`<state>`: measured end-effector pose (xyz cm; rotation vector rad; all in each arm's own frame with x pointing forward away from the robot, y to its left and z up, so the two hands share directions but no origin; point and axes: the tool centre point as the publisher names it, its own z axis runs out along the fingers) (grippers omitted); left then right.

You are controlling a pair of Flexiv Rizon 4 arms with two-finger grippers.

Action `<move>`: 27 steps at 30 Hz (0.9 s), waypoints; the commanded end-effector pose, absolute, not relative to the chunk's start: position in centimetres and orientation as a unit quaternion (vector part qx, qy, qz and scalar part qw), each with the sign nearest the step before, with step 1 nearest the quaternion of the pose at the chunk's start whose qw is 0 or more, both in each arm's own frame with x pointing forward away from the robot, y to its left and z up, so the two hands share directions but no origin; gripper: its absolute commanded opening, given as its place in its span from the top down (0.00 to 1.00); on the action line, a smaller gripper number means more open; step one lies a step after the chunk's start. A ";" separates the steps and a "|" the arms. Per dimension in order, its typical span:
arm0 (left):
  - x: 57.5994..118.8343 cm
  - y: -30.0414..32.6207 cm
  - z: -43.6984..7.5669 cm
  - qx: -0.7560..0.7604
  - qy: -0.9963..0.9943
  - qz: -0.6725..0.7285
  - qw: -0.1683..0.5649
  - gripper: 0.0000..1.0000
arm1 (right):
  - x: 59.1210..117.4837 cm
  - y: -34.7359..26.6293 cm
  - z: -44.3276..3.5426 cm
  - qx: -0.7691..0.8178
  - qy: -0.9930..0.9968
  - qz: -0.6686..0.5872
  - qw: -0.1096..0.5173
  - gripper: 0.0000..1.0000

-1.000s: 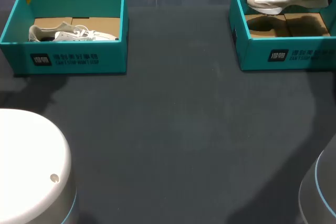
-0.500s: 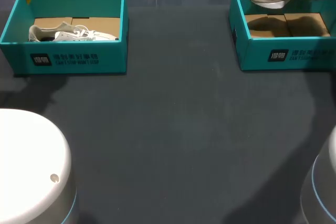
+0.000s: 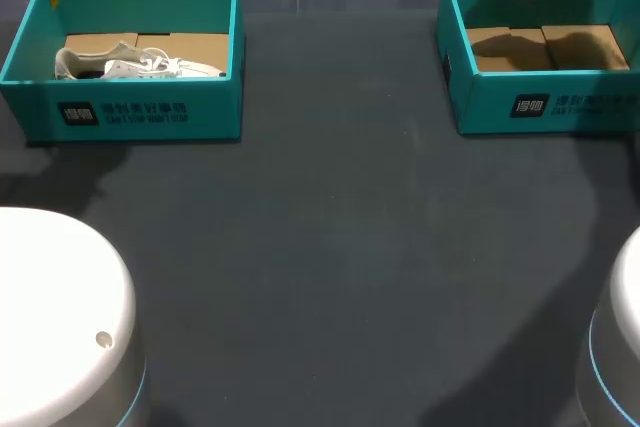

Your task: Take the shoe out of the shoebox, open the shoe tongue, remove and reinsert the insole, then place the shoe into the shoebox

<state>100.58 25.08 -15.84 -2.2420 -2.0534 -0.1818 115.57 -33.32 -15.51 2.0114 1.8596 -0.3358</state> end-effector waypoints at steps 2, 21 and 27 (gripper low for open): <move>100.5 25.1 -15.8 -0.736 -0.673 -0.061 0.048 0.00 | 113.4 -32.0 -13.8 0.712 0.665 -0.110 0.199 1.00; 100.5 25.1 -15.8 -0.736 -0.673 -0.061 0.048 0.00 | 103.4 -21.0 -11.3 0.728 0.647 -0.122 0.192 1.00; 100.5 25.1 -15.8 -0.736 -0.673 -0.061 0.048 0.00 | 99.0 -18.1 -11.0 0.723 0.649 -0.119 0.206 1.00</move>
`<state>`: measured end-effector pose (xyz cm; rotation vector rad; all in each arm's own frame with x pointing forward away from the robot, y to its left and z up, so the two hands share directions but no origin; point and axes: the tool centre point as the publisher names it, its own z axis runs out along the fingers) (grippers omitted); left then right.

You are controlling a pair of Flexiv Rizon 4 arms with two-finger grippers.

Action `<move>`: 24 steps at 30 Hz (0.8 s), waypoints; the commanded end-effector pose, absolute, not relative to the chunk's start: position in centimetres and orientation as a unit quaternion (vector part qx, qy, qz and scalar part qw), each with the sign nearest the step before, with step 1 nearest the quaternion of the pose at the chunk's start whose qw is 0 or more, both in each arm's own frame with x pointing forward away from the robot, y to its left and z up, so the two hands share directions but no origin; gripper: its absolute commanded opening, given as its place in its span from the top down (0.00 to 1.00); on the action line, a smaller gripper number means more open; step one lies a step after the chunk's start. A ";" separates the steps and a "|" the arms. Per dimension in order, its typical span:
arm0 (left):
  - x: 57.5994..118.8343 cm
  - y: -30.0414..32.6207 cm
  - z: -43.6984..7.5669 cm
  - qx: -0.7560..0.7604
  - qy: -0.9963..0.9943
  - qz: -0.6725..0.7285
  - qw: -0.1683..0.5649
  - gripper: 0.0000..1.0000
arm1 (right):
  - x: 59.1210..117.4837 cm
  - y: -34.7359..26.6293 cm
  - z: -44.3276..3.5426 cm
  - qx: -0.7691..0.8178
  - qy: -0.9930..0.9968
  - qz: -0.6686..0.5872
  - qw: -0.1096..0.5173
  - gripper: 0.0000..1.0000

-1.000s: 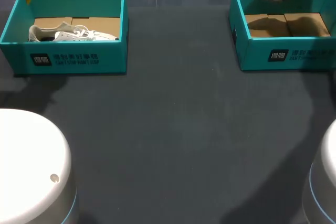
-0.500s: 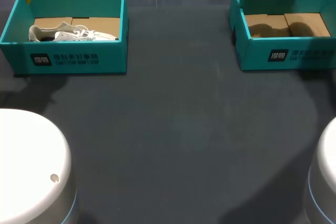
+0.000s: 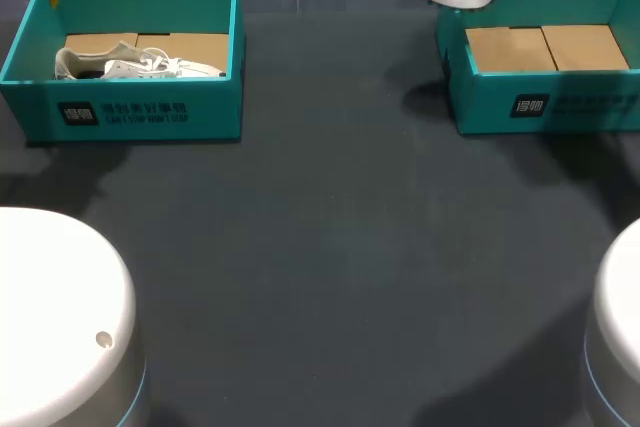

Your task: Take the shoe out of the shoebox, open the shoe tongue, remove and reinsert the insole, then place the shoe into the shoebox

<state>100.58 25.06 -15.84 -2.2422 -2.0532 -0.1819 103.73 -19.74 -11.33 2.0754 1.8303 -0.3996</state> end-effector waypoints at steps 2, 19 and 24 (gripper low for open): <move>100.5 25.1 -15.8 -0.736 -0.673 -0.061 0.048 0.00 | 97.4 -17.5 -11.3 0.721 0.651 -0.116 0.205 1.00; 100.5 25.1 -15.8 -0.736 -0.673 -0.061 0.048 0.00 | 85.1 -11.0 -13.2 0.719 0.660 -0.091 0.196 1.00; 100.5 25.1 -15.8 -0.736 -0.673 -0.061 0.048 0.00 | 83.1 -9.0 -13.9 0.723 0.656 -0.090 0.195 1.00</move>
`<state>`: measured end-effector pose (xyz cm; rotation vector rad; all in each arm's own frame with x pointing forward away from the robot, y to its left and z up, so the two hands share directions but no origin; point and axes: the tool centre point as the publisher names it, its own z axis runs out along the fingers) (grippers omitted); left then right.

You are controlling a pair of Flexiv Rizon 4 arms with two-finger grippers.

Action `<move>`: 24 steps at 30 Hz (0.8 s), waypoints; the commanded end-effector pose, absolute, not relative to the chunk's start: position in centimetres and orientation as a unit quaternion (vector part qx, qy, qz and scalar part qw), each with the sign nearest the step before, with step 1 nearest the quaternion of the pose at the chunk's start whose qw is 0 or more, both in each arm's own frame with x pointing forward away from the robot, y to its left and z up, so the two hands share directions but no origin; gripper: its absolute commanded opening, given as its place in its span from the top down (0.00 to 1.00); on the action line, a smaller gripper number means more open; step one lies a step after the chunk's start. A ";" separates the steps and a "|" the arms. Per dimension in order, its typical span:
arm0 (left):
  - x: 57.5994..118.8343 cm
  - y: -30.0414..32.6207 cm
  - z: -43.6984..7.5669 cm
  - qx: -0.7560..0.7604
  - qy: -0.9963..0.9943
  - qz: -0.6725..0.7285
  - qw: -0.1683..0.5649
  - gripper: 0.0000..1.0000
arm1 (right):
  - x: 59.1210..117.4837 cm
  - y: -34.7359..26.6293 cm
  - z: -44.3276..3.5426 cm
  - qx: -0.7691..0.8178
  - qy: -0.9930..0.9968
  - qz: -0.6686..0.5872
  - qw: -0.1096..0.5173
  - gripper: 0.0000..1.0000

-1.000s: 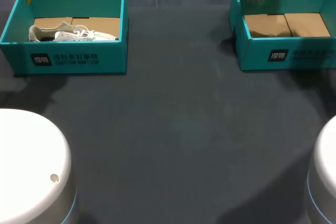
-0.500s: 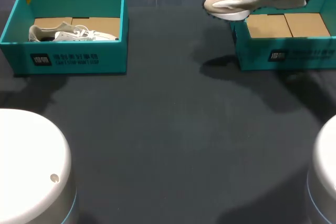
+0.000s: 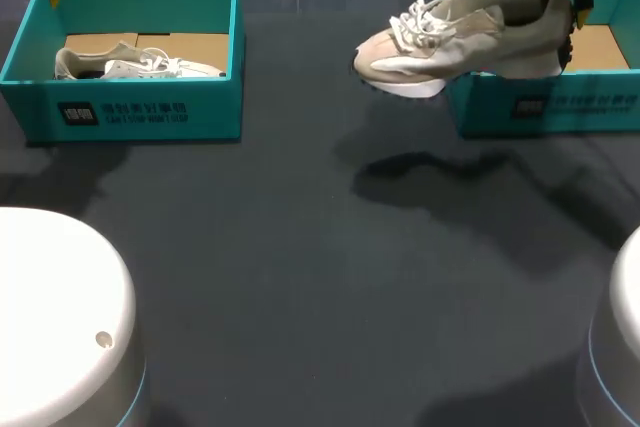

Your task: Take the shoe out of the shoebox, open the shoe tongue, remove and reinsert the insole, then place the shoe into the shoebox

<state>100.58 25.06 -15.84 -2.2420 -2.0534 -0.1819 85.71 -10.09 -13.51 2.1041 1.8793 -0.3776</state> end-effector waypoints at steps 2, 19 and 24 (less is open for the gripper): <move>100.5 25.1 -15.8 -0.736 -0.673 -0.061 0.048 0.00 | 82.5 -8.0 -14.3 0.728 0.651 -0.086 0.196 1.00; 100.5 25.1 -15.8 -0.736 -0.673 -0.061 0.048 0.00 | 79.0 0.4 -18.5 0.745 0.641 -0.088 0.160 1.00; 100.5 25.1 -15.8 -0.736 -0.673 -0.061 0.048 0.00 | 78.6 1.3 -19.6 0.755 0.636 -0.069 0.141 1.00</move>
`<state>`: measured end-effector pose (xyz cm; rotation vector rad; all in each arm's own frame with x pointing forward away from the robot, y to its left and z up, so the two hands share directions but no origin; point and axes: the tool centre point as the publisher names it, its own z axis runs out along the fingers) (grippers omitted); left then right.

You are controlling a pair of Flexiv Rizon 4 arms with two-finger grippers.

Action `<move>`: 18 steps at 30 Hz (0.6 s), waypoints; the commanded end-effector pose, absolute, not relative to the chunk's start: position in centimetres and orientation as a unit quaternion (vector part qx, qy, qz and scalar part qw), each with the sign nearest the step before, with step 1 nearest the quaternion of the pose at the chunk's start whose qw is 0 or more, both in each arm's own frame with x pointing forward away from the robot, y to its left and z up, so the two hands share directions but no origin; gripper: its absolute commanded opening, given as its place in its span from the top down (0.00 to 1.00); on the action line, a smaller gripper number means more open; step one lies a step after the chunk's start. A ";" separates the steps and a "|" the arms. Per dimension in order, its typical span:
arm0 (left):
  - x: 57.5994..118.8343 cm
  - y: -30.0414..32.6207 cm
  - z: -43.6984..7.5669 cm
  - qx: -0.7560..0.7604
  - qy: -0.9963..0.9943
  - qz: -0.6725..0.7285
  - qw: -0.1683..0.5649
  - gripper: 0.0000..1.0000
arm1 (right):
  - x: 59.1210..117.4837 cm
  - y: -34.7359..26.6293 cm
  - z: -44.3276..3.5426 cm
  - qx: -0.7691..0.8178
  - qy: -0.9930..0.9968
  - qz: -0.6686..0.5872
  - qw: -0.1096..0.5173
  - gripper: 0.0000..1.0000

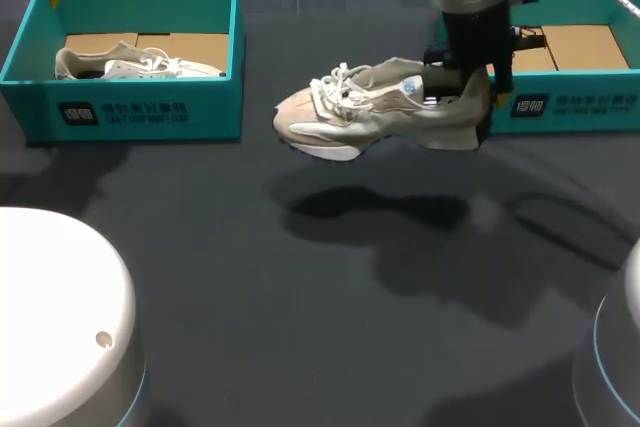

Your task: Take the shoe out of the shoebox, open the shoe tongue, remove and reinsert the insole, then place the shoe into the shoebox

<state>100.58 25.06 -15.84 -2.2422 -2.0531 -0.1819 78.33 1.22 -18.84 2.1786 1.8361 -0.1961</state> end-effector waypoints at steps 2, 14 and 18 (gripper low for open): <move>100.5 25.1 -15.8 -0.736 -0.673 -0.061 0.048 0.00 | 78.6 1.3 -19.6 0.755 0.636 -0.069 0.141 1.00; 100.5 25.1 -15.8 -0.736 -0.673 -0.061 0.048 0.00 | 76.6 2.2 -22.1 0.754 0.636 -0.072 0.151 1.00; 100.5 25.1 -15.8 -0.736 -0.673 -0.061 0.048 0.00 | 74.5 2.8 -24.5 0.750 0.638 -0.085 0.149 1.00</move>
